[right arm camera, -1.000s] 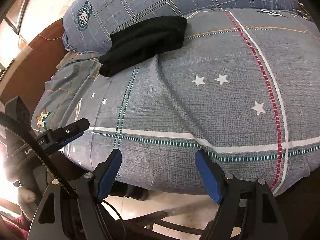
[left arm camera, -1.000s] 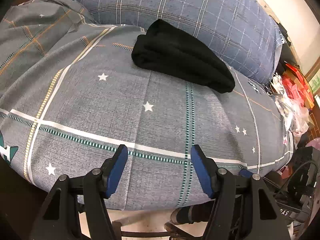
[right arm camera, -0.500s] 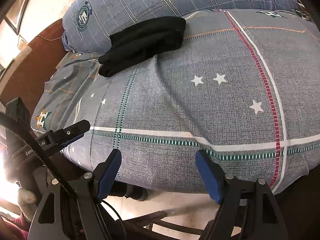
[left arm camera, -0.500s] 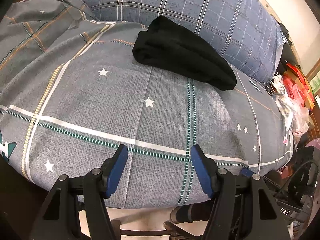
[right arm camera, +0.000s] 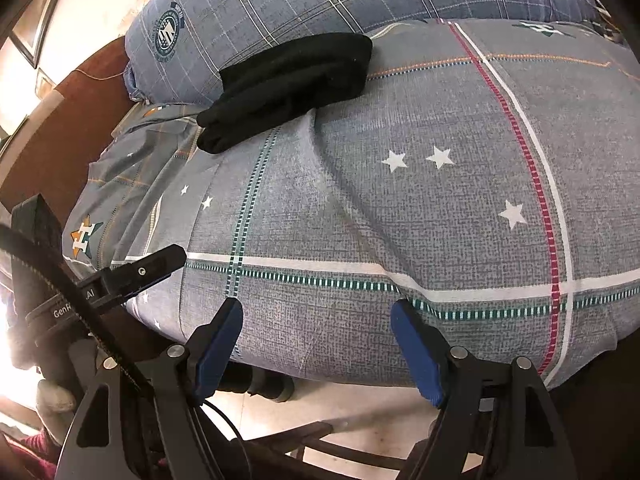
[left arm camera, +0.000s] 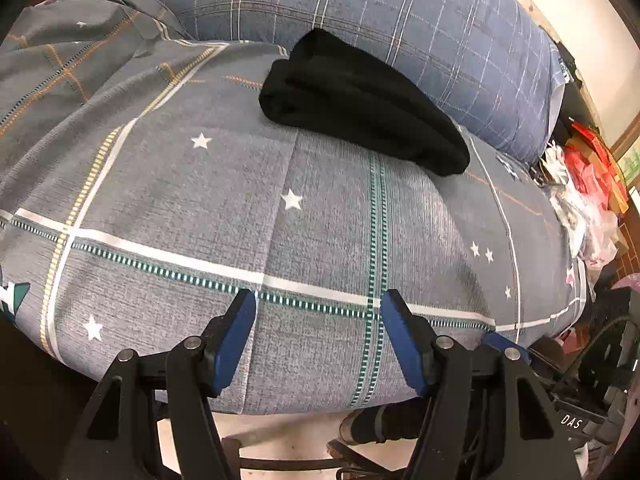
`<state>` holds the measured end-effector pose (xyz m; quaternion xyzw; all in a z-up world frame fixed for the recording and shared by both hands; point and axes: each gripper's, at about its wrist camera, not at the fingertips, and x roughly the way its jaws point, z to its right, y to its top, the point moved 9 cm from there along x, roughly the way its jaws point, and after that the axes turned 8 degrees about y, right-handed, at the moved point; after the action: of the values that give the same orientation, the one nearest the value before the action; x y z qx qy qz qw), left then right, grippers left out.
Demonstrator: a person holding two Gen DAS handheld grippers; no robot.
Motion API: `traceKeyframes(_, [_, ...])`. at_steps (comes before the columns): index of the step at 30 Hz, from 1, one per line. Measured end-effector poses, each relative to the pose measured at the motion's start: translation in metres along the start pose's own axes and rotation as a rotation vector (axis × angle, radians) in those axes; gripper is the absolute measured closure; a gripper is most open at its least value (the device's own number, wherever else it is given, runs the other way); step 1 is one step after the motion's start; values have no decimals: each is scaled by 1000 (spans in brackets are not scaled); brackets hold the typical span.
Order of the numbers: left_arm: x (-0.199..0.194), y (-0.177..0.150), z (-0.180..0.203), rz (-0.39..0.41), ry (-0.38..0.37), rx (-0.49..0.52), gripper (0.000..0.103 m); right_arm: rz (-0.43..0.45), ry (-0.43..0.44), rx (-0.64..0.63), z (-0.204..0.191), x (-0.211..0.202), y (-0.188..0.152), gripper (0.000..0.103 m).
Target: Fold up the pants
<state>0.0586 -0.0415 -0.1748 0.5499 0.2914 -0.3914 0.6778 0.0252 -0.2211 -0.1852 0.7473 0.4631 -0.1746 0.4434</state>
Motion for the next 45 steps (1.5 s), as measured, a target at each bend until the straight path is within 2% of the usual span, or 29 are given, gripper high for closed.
traceKeyframes(6, [0, 18, -7, 25, 8, -4, 39, 36, -42, -46, 1, -17, 18, 22])
traceKeyframes(11, [-8, 48, -12, 91, 72, 33, 39, 71, -68, -72, 0, -20, 59, 22])
traceKeyframes(15, [-26, 72, -16, 178, 143, 47, 39, 153, -117, -90, -14, -24, 97, 22])
traceKeyframes(17, [-35, 77, -18, 207, 172, 52, 38, 183, -99, -59, -22, -22, 103, 21])
traceKeyframes(19, [-40, 78, -18, 221, 194, 61, 36, 202, -67, -30, -30, -19, 101, 21])
traceKeyframes(21, [-43, 75, -19, 229, 214, 79, 34, 185, -50, -35, -36, -11, 91, 20])
traceKeyframes(24, [-44, 70, -17, 220, 233, 98, 34, 148, -74, -75, -39, -3, 80, 20])
traceKeyframes(35, [-37, 60, -13, 181, 264, 114, 33, 151, -109, -68, -31, -4, 77, 19])
traceKeyframes(45, [-37, 56, -15, 187, 311, 115, 28, 138, -127, -91, -31, 1, 69, 19])
